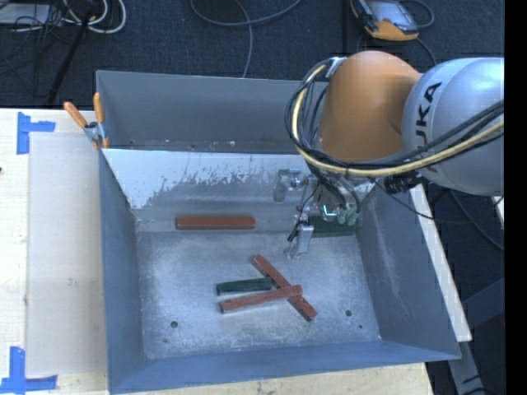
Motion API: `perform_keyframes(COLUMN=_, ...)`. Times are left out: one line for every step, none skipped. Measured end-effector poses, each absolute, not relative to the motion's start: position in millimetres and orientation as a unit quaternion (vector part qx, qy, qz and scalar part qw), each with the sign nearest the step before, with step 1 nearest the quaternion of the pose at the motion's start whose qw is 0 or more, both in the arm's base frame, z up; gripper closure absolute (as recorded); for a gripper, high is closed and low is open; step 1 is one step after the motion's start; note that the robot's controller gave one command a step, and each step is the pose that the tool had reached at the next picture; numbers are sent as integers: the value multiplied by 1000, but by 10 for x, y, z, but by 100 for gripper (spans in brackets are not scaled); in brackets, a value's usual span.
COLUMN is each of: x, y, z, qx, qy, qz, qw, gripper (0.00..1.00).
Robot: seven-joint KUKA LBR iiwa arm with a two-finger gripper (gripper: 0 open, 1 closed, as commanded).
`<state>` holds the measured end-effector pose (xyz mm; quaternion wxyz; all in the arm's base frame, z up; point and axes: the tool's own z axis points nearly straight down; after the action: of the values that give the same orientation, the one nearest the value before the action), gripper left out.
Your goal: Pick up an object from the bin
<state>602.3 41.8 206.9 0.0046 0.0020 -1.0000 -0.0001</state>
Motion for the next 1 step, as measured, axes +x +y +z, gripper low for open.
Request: perform_keyframes(x=5489, y=869, z=664, qx=68, qy=-998, qz=0, qw=6, gripper=0)
